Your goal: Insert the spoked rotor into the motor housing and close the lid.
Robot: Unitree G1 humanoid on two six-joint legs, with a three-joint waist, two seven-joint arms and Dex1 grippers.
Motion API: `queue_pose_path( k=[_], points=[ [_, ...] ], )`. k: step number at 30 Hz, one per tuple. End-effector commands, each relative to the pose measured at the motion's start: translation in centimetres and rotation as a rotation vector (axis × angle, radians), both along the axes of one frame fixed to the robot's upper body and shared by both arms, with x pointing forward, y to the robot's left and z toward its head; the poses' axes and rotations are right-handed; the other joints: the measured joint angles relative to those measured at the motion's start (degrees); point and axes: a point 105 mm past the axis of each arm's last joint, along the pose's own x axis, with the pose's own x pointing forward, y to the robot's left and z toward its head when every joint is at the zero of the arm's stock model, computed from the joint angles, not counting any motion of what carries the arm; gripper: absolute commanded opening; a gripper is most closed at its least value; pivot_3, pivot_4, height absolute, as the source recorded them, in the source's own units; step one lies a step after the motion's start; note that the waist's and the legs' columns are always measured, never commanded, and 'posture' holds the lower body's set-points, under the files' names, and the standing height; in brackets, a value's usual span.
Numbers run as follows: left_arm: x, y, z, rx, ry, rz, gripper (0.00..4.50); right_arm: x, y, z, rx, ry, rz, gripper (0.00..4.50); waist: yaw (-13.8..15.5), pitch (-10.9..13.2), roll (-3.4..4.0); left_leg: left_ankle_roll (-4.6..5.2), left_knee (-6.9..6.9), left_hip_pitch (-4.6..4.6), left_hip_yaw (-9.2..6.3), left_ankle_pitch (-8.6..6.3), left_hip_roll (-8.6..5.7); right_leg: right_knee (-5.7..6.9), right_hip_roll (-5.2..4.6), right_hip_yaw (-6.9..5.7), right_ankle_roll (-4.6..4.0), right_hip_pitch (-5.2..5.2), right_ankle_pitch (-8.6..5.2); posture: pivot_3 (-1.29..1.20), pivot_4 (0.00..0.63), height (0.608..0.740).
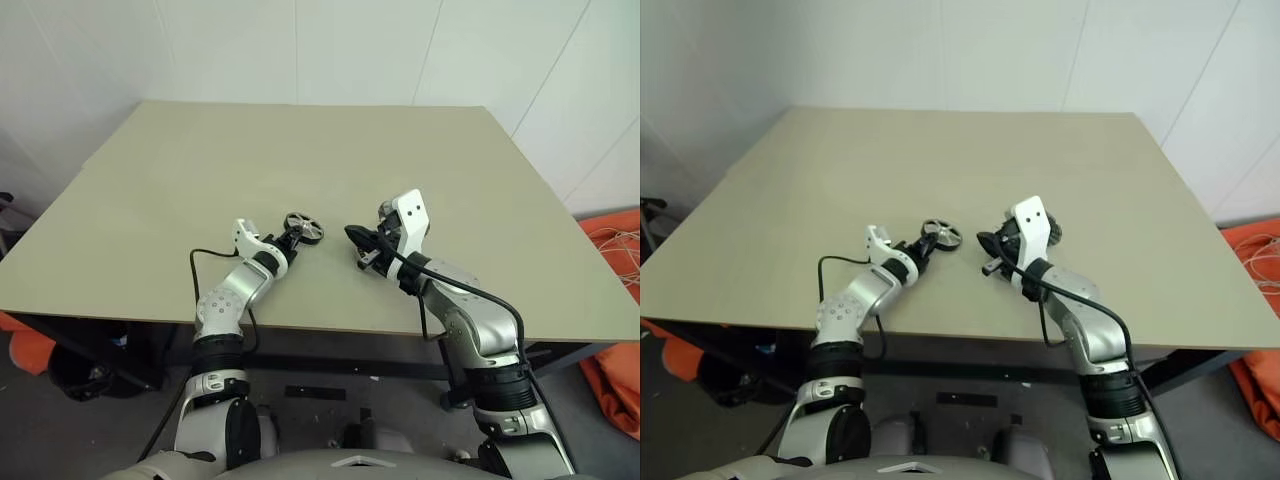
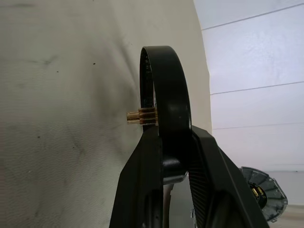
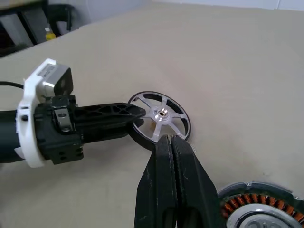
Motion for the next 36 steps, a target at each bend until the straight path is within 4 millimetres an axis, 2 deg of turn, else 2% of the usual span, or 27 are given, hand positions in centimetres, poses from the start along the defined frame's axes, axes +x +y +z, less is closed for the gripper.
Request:
queue_pose_path(
  k=[1,6,12,18,25,36],
  points=[
    [-0.5,0.1,2.9,-0.055,-0.137,-0.046,0.39,-1.2,-0.9,1.7,0.091,-0.015,0.025,0.0,0.01,0.0,0.0,0.03,0.0,-0.01,0.0,-0.02,0.0,-0.02,0.0,0.0,-0.03,0.01,0.01,0.0,0.0,0.74],
    [-2.0,-0.6,3.8,-0.084,-0.207,-0.159,0.39,-3.1,-2.4,1.1,0.152,0.067,0.06,0.0,0.16,0.0,0.0,0.05,0.0,0.0,0.0,-0.03,-0.01,-0.06,0.0,0.0,-0.01,0.04,0.0,0.0,0.0,0.74],
    [-3.2,-2.2,4.0,-0.135,-0.224,-0.286,0.39,-3.9,-3.8,0.6,0.131,0.103,0.047,0.0,0.32,0.0,0.0,0.07,0.02,0.07,0.01,-0.04,0.0,-0.05,0.0,0.0,0.34,0.08,-0.19,0.0,0.0,0.74],
    [-3.0,-3.5,3.2,-0.143,-0.193,-0.35,0.39,-5.0,-4.4,0.3,0.12,0.12,0.048,0.0,0.39,0.0,0.01,0.06,0.0,0.05,0.0,-0.04,0.0,-0.07,0.0,0.0,0.35,0.06,-0.2,0.0,0.0,0.74],
    [-2.9,-5.9,3.3,-0.187,-0.196,-0.438,0.39,-6.9,-5.1,-0.9,0.085,0.178,0.055,0.0,1.47,0.0,0.01,0.06,-0.01,0.03,0.0,-0.04,-0.03,-0.21,-0.01,-0.01,0.39,0.1,-0.2,0.0,0.0,0.74],
    [-2.9,-9.7,3.5,-0.216,-0.19,-0.541,0.39,-7.0,-5.2,-1.3,0.073,0.173,0.037,0.0,1.78,0.0,0.01,0.07,-0.03,0.02,-0.01,-0.04,-0.02,-0.25,-0.01,-0.03,0.41,0.12,-0.2,0.0,0.0,0.74]
  ],
)
